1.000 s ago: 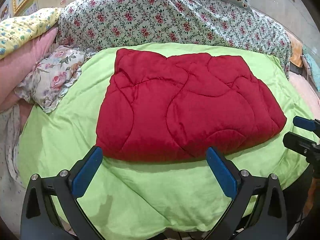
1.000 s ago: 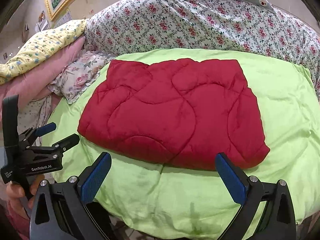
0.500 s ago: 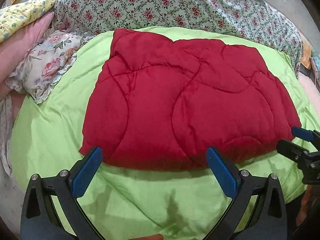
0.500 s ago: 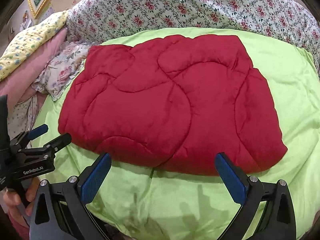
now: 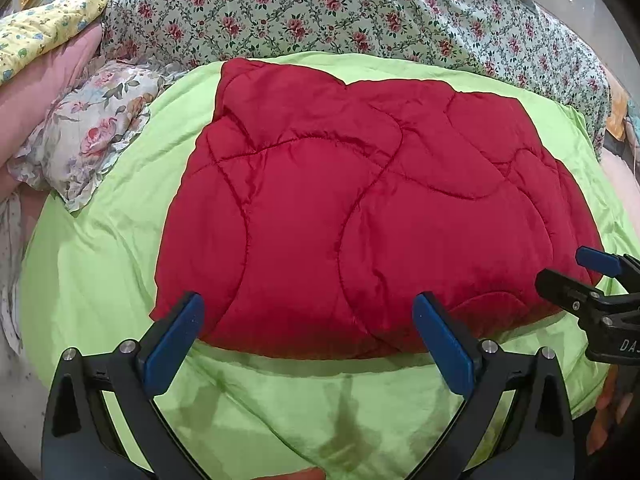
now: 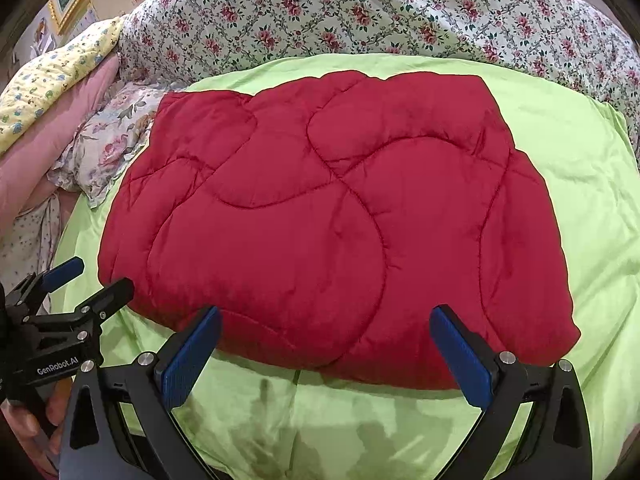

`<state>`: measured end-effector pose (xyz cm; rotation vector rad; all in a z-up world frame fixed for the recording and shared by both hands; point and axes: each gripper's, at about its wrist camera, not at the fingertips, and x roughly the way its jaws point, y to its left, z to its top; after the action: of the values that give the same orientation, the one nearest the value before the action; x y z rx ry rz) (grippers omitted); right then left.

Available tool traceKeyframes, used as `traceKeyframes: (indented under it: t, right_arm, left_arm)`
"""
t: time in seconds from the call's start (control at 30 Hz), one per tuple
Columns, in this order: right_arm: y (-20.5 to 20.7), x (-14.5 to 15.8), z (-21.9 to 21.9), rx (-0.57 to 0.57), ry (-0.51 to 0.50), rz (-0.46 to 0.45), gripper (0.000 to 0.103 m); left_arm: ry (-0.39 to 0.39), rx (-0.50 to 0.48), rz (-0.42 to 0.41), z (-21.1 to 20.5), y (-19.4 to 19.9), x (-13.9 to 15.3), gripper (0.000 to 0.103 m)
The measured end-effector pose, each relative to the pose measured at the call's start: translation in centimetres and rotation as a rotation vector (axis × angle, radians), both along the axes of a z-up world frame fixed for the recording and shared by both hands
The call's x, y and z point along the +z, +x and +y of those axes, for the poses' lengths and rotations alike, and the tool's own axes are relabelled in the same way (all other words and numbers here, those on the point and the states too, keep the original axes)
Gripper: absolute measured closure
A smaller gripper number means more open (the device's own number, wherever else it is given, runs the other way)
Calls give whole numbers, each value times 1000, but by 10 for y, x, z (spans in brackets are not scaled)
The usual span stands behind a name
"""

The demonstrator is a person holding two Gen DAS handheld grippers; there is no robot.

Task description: Fold large clothes

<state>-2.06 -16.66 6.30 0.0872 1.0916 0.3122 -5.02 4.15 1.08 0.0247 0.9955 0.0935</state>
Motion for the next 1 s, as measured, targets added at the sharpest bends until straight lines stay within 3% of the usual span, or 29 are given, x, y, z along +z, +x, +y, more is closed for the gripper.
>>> traceKeyframes:
  t: [1.0]
  right_arm:
    - [7, -4, -7, -22, 15, 28, 0]
  left_arm:
    - [9, -7, 5, -7, 9, -3, 0]
